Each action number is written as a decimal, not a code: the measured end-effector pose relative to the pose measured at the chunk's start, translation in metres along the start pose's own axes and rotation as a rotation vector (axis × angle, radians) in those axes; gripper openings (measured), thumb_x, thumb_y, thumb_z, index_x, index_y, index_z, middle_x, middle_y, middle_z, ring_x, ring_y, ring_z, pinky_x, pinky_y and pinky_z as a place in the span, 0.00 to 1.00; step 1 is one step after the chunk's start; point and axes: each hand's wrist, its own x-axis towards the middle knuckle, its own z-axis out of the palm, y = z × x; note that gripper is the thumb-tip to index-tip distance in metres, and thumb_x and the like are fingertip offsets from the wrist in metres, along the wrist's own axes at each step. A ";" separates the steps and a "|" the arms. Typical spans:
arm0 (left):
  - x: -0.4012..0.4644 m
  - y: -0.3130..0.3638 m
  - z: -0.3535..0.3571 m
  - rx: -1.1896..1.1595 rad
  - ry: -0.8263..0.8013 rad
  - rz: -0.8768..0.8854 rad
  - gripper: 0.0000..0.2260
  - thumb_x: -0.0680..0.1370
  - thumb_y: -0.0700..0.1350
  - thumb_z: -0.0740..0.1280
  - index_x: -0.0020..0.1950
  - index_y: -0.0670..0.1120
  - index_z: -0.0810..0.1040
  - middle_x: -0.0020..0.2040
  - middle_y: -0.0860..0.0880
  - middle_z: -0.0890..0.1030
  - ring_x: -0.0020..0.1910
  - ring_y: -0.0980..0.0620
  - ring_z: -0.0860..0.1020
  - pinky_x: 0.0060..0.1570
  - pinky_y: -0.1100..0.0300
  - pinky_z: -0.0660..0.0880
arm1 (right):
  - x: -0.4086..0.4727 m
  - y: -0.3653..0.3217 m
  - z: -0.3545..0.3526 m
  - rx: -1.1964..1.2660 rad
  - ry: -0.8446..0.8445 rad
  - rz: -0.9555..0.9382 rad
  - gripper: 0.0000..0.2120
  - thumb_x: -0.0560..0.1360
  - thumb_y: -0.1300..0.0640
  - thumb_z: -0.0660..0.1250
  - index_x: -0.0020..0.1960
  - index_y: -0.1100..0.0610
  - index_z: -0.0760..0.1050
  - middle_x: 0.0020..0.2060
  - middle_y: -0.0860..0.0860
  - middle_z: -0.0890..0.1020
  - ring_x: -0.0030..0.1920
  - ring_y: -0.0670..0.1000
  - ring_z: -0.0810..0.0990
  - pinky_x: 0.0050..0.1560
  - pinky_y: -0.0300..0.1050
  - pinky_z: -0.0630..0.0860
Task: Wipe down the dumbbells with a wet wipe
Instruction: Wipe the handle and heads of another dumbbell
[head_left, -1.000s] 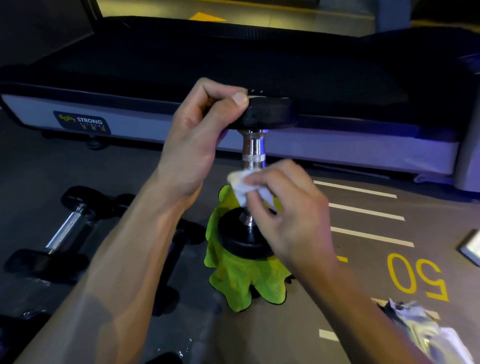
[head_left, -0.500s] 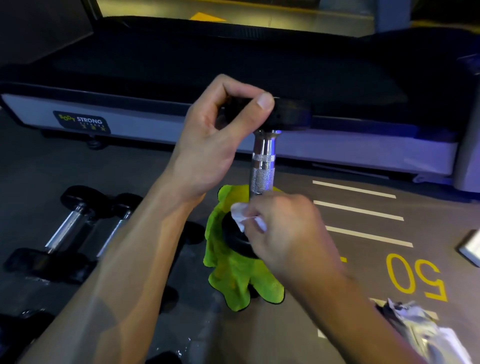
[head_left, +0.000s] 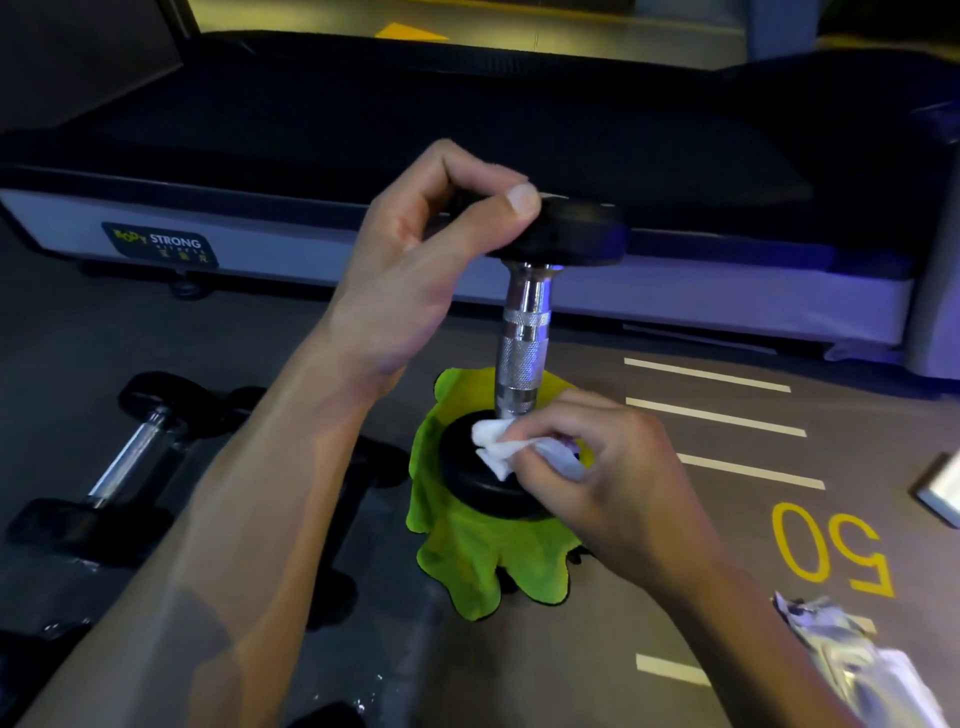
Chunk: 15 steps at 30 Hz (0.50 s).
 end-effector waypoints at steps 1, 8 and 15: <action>0.000 -0.001 -0.002 -0.024 0.002 -0.011 0.03 0.77 0.49 0.72 0.46 0.55 0.79 0.61 0.44 0.84 0.55 0.56 0.79 0.54 0.64 0.73 | -0.001 0.004 -0.002 0.052 -0.001 0.035 0.10 0.72 0.64 0.75 0.43 0.49 0.86 0.40 0.40 0.83 0.44 0.42 0.81 0.44 0.29 0.70; -0.002 -0.001 -0.001 -0.086 -0.005 -0.066 0.06 0.73 0.54 0.69 0.45 0.54 0.77 0.64 0.50 0.84 0.52 0.59 0.77 0.50 0.64 0.70 | 0.008 0.027 -0.005 0.261 -0.081 0.174 0.03 0.71 0.59 0.75 0.44 0.52 0.84 0.43 0.42 0.85 0.46 0.43 0.84 0.54 0.43 0.80; -0.001 -0.001 -0.001 -0.062 0.026 -0.083 0.02 0.74 0.56 0.69 0.42 0.61 0.81 0.62 0.52 0.83 0.57 0.55 0.76 0.58 0.54 0.68 | 0.018 0.001 0.004 0.186 0.268 -0.019 0.04 0.74 0.62 0.76 0.46 0.54 0.84 0.45 0.47 0.85 0.48 0.48 0.84 0.50 0.47 0.79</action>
